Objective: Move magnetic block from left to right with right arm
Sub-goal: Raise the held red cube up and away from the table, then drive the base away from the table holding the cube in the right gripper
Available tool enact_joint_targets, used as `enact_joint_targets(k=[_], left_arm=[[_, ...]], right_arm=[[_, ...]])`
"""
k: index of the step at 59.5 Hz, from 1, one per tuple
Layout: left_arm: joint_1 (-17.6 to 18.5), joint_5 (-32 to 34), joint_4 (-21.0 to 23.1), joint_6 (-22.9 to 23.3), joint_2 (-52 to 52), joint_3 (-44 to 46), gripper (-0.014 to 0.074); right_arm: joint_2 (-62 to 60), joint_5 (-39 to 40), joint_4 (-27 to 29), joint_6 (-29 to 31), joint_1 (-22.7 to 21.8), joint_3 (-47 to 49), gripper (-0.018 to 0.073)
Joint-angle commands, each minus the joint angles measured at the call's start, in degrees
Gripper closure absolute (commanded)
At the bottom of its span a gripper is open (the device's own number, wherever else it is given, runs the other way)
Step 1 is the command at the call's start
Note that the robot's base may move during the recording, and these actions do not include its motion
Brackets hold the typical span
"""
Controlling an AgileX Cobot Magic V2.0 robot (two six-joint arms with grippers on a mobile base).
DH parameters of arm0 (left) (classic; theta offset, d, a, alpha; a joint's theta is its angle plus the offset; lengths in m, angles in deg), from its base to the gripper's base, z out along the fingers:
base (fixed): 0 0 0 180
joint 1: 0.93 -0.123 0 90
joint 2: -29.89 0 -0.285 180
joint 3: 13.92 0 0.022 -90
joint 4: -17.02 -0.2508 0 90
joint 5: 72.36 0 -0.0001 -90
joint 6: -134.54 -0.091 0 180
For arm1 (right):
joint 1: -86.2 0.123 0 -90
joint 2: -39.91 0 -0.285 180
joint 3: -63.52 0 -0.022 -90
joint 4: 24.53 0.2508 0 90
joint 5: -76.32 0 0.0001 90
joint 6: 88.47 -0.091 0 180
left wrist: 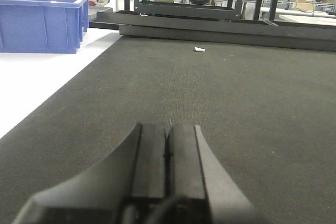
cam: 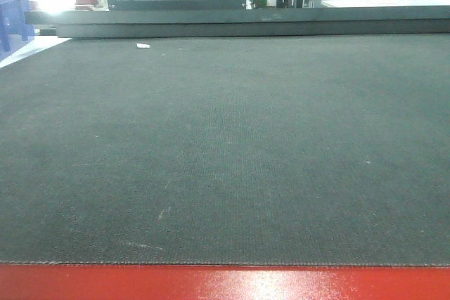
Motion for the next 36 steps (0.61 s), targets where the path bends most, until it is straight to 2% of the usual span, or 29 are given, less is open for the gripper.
enact_joint_targets(k=[1,36], left_arm=[[0.3,5.2,0.0,0.2,-0.8,-0.6,0.0713],[0.3,5.2,0.0,0.2,-0.8,-0.6,0.0713]], right_arm=[[0.7,4.7,-0.3,0.6,-0.3,1.5,0.0412],[0.7,4.7,-0.3,0.6,-0.3,1.5,0.0412]])
